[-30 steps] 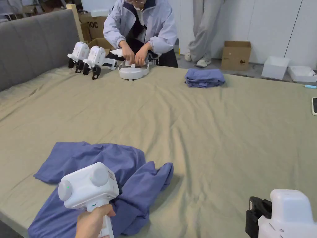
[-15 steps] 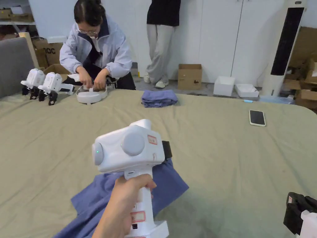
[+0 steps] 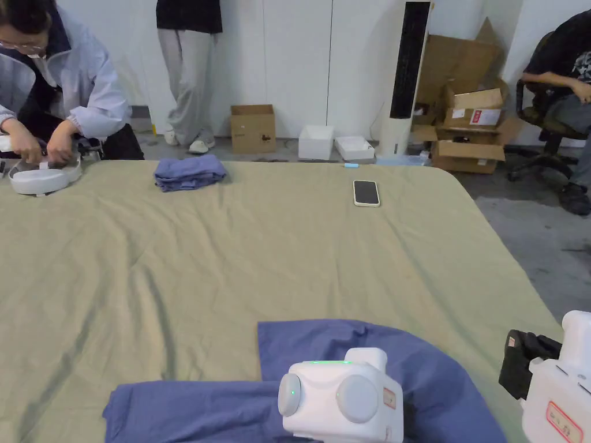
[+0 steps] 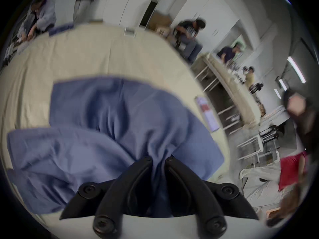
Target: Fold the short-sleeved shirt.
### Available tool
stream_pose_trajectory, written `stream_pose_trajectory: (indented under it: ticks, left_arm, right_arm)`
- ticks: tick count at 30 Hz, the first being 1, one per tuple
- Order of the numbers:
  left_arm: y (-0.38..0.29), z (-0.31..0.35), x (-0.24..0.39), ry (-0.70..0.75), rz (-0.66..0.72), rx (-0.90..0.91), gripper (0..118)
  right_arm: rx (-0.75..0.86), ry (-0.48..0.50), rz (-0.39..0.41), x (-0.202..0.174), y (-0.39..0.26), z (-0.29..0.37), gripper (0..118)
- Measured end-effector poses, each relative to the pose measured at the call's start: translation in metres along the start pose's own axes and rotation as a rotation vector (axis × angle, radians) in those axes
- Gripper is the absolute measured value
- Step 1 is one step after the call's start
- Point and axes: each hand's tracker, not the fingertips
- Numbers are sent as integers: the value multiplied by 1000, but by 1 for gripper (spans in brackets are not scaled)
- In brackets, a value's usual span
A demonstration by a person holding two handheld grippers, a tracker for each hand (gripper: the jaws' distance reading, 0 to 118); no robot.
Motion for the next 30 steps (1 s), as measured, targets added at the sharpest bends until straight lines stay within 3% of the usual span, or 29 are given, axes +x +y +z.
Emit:
stream_pose_trajectory:
  ticks: [1, 3, 4, 7, 14, 15, 17, 18, 20, 24, 27, 28, 29, 30]
  left_arm:
    - [-9, -13, -5, 45, 19, -35, 19]
    - [-18, -27, -9, 104, -10, -73, 65]
    - [-20, -28, -10, 115, -30, -70, 79]
    - [-15, -1, -5, 2, -60, -20, 94]
    - [6, 87, -33, 68, -18, 140, 93]
    - [4, 99, -45, 86, 6, 178, 86]
    - [-3, 115, -69, 157, 32, 221, 29]
    - [-8, 117, -83, 208, 56, 223, 8]
    - [-18, 120, -116, 282, 124, 186, 1]
    - [-36, 124, -180, 283, 276, 170, 0]
    - [-30, 138, -208, 323, 304, 209, 0]
    - [-22, 144, -218, 362, 336, 206, 11]
    - [-14, 148, -225, 382, 353, 209, 38]
    - [-5, 150, -232, 374, 304, 191, 75]
  right_arm:
    - [-10, 2, 2, 1, -2, -1, 0]
    - [-23, 6, 9, 1, -5, -3, 0]
    - [-29, 7, 14, 1, -6, -4, 0]
    - [-42, 9, 21, -2, -6, -8, 0]
    - [-58, 50, 39, -21, -7, -15, 0]
    - [-65, 59, 47, -26, -8, -16, 0]
    - [-83, 80, 64, -36, -13, -20, 0]
    - [-93, 91, 71, -41, -16, -23, 0]
    - [-116, 120, 95, -54, -22, -27, 0]
    - [-142, 158, 144, -76, -32, -32, 0]
    - [-167, 181, 153, -88, -36, -40, 0]
    - [-176, 193, 148, -91, -36, -43, 0]
    - [-184, 202, 142, -93, -37, -46, 0]
    - [-190, 209, 137, -95, -37, -48, 0]
